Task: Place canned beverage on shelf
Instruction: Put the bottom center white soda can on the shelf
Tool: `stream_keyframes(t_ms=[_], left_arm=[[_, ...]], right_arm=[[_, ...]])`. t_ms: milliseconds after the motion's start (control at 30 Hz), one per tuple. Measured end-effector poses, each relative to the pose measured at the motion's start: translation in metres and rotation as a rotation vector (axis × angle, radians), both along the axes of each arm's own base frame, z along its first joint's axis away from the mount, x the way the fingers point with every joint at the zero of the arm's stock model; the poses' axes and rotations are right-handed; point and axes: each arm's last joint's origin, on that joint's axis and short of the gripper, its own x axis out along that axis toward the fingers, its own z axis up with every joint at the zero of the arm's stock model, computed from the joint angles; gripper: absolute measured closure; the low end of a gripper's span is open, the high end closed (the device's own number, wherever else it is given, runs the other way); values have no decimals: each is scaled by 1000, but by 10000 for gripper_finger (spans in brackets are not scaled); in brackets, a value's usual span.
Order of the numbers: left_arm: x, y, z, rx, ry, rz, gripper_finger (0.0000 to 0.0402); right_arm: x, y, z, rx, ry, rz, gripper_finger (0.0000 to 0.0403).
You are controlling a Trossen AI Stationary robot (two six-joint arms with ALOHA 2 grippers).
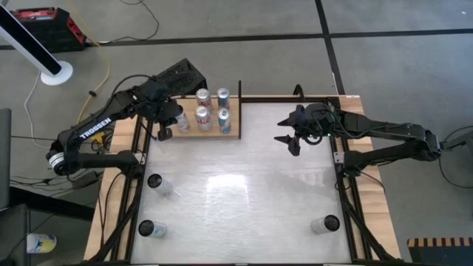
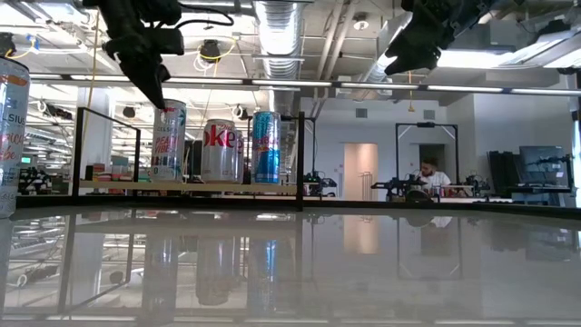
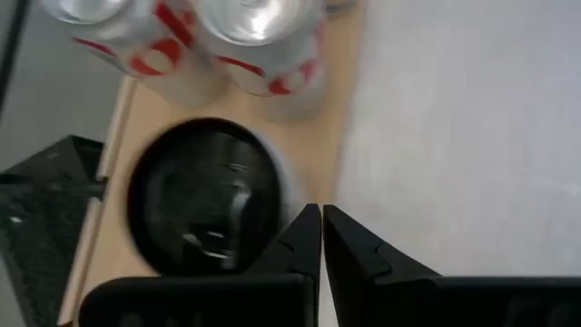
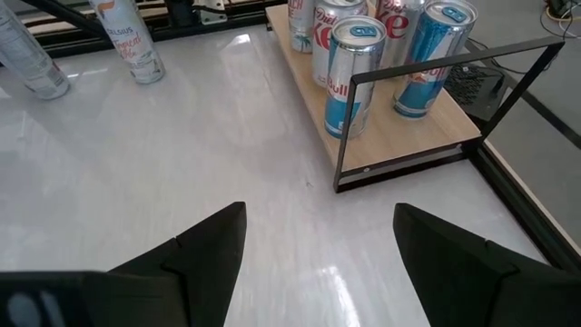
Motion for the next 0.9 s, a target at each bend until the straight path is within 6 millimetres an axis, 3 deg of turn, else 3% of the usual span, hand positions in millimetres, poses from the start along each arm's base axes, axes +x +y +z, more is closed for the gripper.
stream_keyframes(t_ms=[367,700,900], left_arm=[[-9,14,1,36,-24,58,401],[-14,21,-21,28,-2,86,402],[-17,26,-23,59,-6,102,402]], right_arm=[[0,0,0,-1,1,1,101],[0,0,0,-1,1,1,101],[0,0,0,-1,1,1,101]])
